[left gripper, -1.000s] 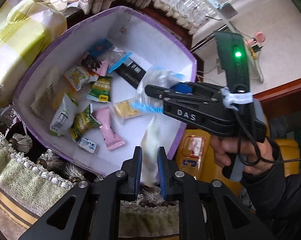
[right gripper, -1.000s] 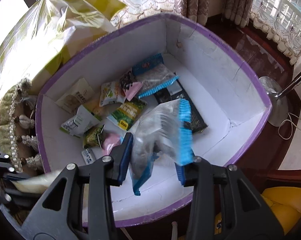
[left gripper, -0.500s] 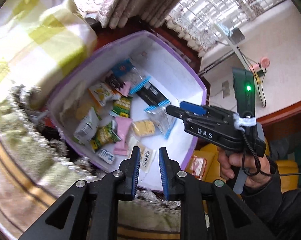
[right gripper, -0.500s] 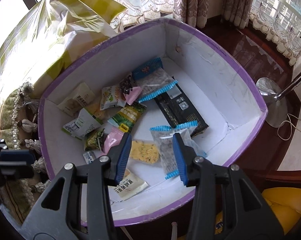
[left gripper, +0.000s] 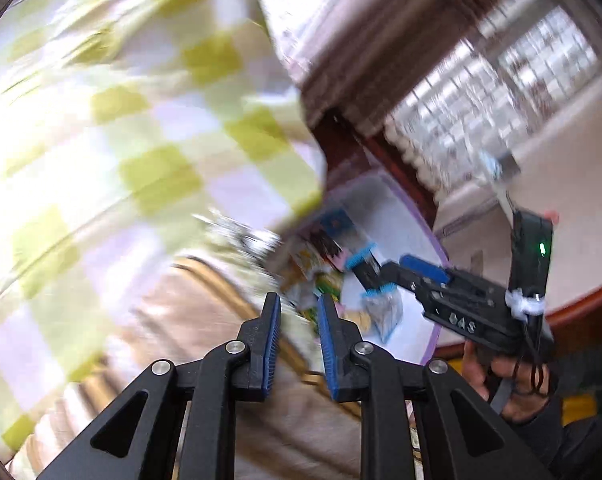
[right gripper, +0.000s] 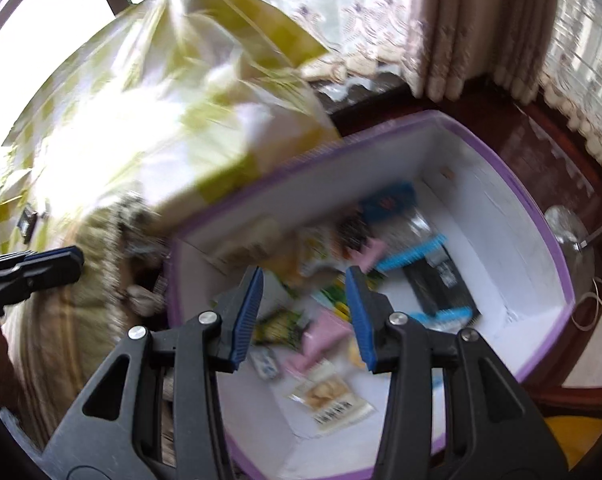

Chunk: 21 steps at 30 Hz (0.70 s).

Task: Organize snacks
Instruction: 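Move both tools back over the last snacks on the table, then grasp the black bar with the left gripper while the right grasps the small clear packet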

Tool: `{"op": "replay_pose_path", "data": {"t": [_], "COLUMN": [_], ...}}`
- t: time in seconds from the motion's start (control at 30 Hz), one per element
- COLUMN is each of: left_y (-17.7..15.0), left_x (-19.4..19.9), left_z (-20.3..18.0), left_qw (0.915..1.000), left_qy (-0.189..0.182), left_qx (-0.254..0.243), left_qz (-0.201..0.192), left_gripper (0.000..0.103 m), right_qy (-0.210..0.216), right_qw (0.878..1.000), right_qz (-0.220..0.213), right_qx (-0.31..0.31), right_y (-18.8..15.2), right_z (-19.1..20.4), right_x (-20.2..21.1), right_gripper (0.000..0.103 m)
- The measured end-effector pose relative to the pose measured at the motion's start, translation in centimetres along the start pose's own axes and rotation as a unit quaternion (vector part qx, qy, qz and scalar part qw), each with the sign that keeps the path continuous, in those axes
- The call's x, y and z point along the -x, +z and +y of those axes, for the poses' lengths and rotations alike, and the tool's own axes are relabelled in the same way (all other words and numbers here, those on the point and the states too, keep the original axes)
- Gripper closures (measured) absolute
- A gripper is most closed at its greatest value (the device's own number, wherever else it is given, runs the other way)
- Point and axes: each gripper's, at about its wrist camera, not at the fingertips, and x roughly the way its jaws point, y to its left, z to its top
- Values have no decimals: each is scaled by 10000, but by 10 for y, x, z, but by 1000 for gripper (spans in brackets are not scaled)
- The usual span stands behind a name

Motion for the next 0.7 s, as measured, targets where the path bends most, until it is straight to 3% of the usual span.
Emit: {"op": "replay_pose_path", "data": {"t": [0.07,0.17,0.27,0.33,0.47,0.7], "left_y": [3,5,3,-1,-14,-42], "left_x": [15,44,75,93,125,155], "left_z": [15,45,78,102,158,247], "left_qw": [9990,9941,9833,9730,9442,8832], "left_qy": [325,532,917,1253,1919,2384], "left_qx": [125,553,941,1225,2018,3565], "left_qz": [-283,-766,-1262,-1503,-1760,-1899], "left_gripper": [80,64,52,51,47,44], "right_qy": [87,231,369,467,723,1132], "right_qw": [9998,9986,9966,9947,9891,9782], "right_qz": [-72,-182,-233,-241,-218,-138], "right_qx": [171,442,699,888,1265,1737], "right_y": [7,16,24,28,34,43], "right_z": [20,49,79,100,145,220], "right_x": [0,-1,-4,-8,-18,-37], "right_gripper": [56,56,56,56,56,56]}}
